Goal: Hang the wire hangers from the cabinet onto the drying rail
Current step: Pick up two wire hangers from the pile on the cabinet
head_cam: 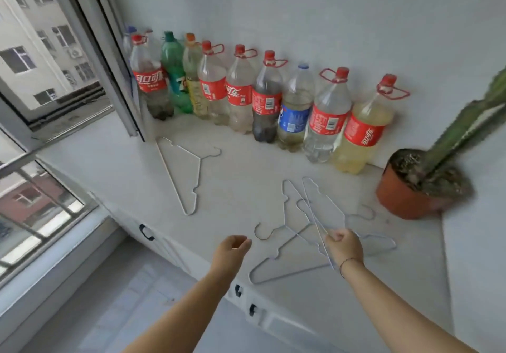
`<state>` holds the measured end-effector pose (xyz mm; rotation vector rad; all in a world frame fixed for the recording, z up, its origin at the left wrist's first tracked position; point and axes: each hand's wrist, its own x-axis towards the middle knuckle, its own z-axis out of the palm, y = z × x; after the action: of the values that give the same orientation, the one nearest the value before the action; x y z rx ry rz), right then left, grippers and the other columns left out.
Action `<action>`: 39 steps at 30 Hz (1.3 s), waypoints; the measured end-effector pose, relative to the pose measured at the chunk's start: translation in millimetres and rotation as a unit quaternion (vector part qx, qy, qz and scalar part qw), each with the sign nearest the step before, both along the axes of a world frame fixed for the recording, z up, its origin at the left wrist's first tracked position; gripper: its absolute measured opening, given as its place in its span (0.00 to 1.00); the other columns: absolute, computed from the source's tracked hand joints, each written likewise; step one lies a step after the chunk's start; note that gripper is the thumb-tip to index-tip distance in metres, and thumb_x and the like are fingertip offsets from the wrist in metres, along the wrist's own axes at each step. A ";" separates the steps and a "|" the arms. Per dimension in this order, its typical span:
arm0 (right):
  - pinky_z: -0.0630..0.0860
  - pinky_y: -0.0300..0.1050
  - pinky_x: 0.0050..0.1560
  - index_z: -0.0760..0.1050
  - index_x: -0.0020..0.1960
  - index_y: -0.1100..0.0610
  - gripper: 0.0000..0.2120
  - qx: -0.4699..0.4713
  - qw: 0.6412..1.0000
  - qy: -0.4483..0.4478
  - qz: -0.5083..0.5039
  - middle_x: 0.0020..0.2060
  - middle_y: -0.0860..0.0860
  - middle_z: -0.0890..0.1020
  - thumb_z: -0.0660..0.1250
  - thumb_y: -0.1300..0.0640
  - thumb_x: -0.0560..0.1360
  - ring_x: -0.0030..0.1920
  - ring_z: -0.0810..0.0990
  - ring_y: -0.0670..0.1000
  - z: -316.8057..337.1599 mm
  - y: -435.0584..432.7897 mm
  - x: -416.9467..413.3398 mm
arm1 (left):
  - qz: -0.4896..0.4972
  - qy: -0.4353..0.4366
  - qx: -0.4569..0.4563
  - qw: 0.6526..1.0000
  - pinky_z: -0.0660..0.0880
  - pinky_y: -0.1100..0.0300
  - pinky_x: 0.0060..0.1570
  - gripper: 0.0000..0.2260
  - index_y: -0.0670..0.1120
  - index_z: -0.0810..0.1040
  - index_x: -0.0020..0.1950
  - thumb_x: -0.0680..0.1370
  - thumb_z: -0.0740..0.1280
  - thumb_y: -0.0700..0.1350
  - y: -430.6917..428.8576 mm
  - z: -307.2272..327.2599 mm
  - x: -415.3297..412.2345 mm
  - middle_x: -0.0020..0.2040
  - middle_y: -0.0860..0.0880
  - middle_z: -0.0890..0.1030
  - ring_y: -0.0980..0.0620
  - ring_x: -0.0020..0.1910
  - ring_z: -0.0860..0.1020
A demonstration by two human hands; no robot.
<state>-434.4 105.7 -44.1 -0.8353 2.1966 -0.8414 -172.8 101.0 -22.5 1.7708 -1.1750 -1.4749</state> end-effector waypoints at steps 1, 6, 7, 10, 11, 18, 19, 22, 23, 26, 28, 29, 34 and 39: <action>0.73 0.45 0.45 0.77 0.47 0.60 0.11 0.010 1.000 0.016 -0.008 0.47 0.59 0.81 0.69 0.56 0.67 0.48 0.79 0.59 -3.4 -2.9 -7.0 | -0.008 0.006 0.014 1.000 0.70 0.59 0.45 0.04 0.46 0.79 0.47 0.76 0.66 0.46 -4.5 -4.2 -7.2 0.39 0.49 0.78 0.51 0.41 0.75; 0.74 0.51 0.55 0.74 0.58 0.63 0.20 0.059 0.996 0.060 -0.027 0.56 0.61 0.78 0.70 0.54 0.70 0.57 0.77 0.61 -20.3 -18.8 -21.7 | 0.033 0.070 0.117 0.990 0.64 0.59 0.35 0.08 0.45 0.68 0.40 0.76 0.66 0.42 -33.6 -27.0 -28.7 0.36 0.45 0.67 0.49 0.34 0.66; 0.73 0.51 0.55 0.74 0.59 0.63 0.20 0.064 0.995 0.065 -0.027 0.57 0.61 0.77 0.69 0.54 0.70 0.57 0.76 0.61 -20.7 -20.3 -21.5 | 0.053 0.083 0.133 0.986 0.63 0.59 0.33 0.09 0.45 0.67 0.40 0.76 0.66 0.41 -39.4 -31.3 -30.9 0.35 0.45 0.66 0.49 0.33 0.66; 0.73 0.49 0.54 0.76 0.57 0.62 0.16 0.077 0.994 0.079 -0.020 0.58 0.60 0.76 0.68 0.59 0.71 0.56 0.77 0.60 -25.5 -23.2 -23.4 | 0.114 0.135 0.178 0.968 0.66 0.60 0.32 0.10 0.43 0.68 0.36 0.75 0.65 0.36 -56.8 -37.8 -37.5 0.32 0.45 0.68 0.50 0.29 0.66; 0.74 0.48 0.54 0.78 0.54 0.61 0.13 0.079 0.993 0.083 -0.020 0.57 0.60 0.76 0.67 0.60 0.71 0.54 0.78 0.60 -26.3 -22.9 -23.2 | 0.130 0.151 0.188 0.962 0.66 0.60 0.32 0.10 0.42 0.69 0.35 0.75 0.65 0.35 -62.7 -38.7 -39.6 0.31 0.46 0.69 0.50 0.29 0.67; 0.73 0.48 0.50 0.74 0.54 0.63 0.14 0.049 0.991 0.097 -0.078 0.57 0.62 0.72 0.67 0.67 0.69 0.49 0.76 0.63 -32.8 -20.7 -18.7 | 0.149 0.221 0.238 0.934 0.68 0.62 0.25 0.09 0.41 0.70 0.35 0.75 0.65 0.34 -89.6 -40.9 -43.2 0.28 0.46 0.69 0.51 0.26 0.69; 0.72 0.49 0.51 0.72 0.57 0.64 0.17 0.044 0.991 0.090 -0.091 0.56 0.63 0.72 0.68 0.67 0.68 0.50 0.76 0.64 -30.9 -20.6 -18.5 | 0.150 0.234 0.243 0.929 0.70 0.61 0.29 0.08 0.40 0.71 0.37 0.75 0.65 0.34 -91.8 -39.6 -44.6 0.31 0.44 0.71 0.50 0.29 0.70; 0.71 0.46 0.47 0.69 0.59 0.64 0.20 0.030 0.993 0.049 -0.106 0.48 0.61 0.79 0.67 0.68 0.69 0.51 0.78 0.62 -29.2 -21.1 -17.8 | 0.130 0.300 0.250 0.911 0.73 0.58 0.44 0.03 0.41 0.74 0.43 0.76 0.63 0.34 -94.2 -36.1 -59.1 0.40 0.44 0.76 0.49 0.40 0.75; 0.69 0.44 0.44 0.71 0.58 0.62 0.17 0.033 0.994 0.040 -0.094 0.43 0.58 0.79 0.66 0.68 0.69 0.49 0.78 0.60 -29.7 -20.7 -16.6 | 0.117 0.316 0.250 0.908 0.73 0.56 0.51 0.04 0.42 0.74 0.44 0.77 0.62 0.34 -93.2 -33.6 -67.3 0.42 0.45 0.77 0.49 0.43 0.76; 0.67 0.40 0.38 0.76 0.49 0.59 0.12 0.034 0.998 0.015 -0.052 0.37 0.54 0.78 0.64 0.70 0.69 0.43 0.78 0.55 -35.6 -17.7 -13.2 | 0.100 0.347 0.242 0.901 0.67 0.52 0.62 0.07 0.44 0.70 0.46 0.78 0.59 0.33 -90.4 -26.0 -93.7 0.46 0.45 0.77 0.49 0.44 0.77; 0.67 0.38 0.43 0.76 0.50 0.60 0.12 0.028 0.998 -0.008 -0.053 0.38 0.53 0.78 0.65 0.70 0.69 0.42 0.77 0.52 -34.6 -15.4 -11.1 | 0.110 0.350 0.233 0.901 0.68 0.51 0.61 0.10 0.44 0.68 0.53 0.77 0.58 0.31 -93.1 -26.6 -106.4 0.49 0.44 0.77 0.48 0.44 0.78; 0.68 0.38 0.44 0.76 0.50 0.59 0.12 0.025 0.998 -0.016 -0.054 0.38 0.53 0.77 0.66 0.70 0.69 0.42 0.76 0.52 -33.0 -14.1 -10.2 | 0.111 0.348 0.230 0.902 0.68 0.51 0.60 0.15 0.45 0.66 0.60 0.77 0.59 0.30 -94.9 -26.4 -110.8 0.51 0.44 0.78 0.47 0.46 0.78; 0.69 0.39 0.45 0.75 0.47 0.58 0.12 0.022 0.998 -0.046 -0.036 0.37 0.53 0.77 0.67 0.70 0.68 0.42 0.76 0.52 -34.4 -8.5 -7.4 | 0.087 0.357 0.244 0.898 0.69 0.52 0.58 0.22 0.42 0.61 0.73 0.78 0.57 0.32 -97.8 -21.7 -128.6 0.56 0.41 0.78 0.46 0.48 0.77; 0.71 0.41 0.42 0.74 0.42 0.56 0.08 0.009 0.996 -0.065 -0.061 0.34 0.52 0.78 0.66 0.68 0.69 0.36 0.77 0.53 -34.0 -7.0 -3.9 | 0.083 0.361 0.270 0.889 0.74 0.55 0.42 0.04 0.42 0.75 0.49 0.79 0.60 0.39 -94.0 -17.8 -144.3 0.41 0.44 0.77 0.47 0.40 0.77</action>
<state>-438.3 98.7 -78.1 -0.6243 2.1550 -0.9063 -317.0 7.0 -40.3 1.3405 -0.2344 -2.2121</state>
